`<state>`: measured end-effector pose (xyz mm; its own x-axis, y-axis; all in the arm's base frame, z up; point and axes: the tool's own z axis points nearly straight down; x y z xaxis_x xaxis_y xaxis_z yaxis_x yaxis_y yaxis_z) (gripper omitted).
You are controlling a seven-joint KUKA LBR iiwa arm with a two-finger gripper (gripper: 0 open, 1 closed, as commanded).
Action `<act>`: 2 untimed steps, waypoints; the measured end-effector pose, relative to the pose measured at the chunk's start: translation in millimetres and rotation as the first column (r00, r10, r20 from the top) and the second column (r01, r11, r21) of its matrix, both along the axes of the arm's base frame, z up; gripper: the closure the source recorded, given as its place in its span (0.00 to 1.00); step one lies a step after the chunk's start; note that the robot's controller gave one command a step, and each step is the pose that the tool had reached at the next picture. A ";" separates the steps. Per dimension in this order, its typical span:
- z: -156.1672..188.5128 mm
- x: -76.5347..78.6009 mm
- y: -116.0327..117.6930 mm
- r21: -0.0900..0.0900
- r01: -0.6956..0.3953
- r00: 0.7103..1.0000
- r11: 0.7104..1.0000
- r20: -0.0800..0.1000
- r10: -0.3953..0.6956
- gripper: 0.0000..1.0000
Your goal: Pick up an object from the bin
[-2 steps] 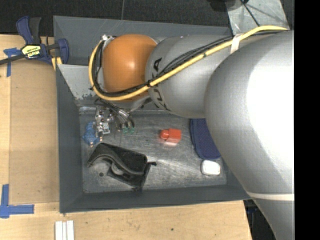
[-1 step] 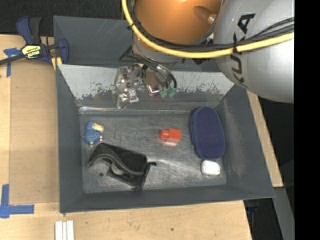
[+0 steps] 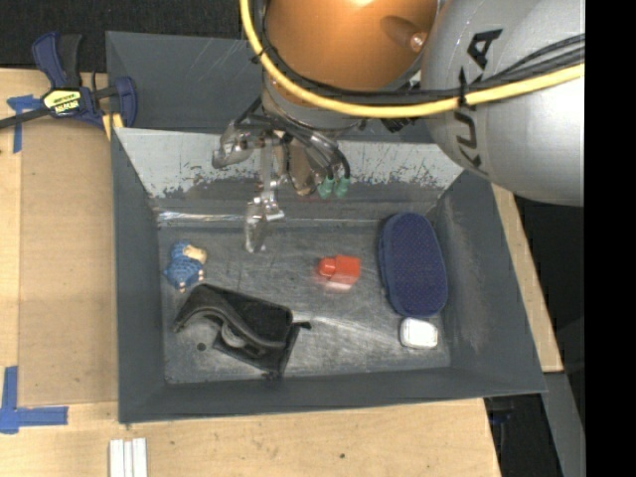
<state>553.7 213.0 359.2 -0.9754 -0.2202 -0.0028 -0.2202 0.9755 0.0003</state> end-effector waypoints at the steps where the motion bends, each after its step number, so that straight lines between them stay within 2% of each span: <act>1: 62.5 18.0 11.2 -0.003 -0.593 0.805 0.805 0.007 0.593 0.00; 2: -86.6 7.9 -45.4 0.001 -0.841 0.541 0.541 -0.004 0.841 0.00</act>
Offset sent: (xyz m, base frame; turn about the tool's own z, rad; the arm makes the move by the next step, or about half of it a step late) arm 0.0167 0.0109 0.0599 -0.6352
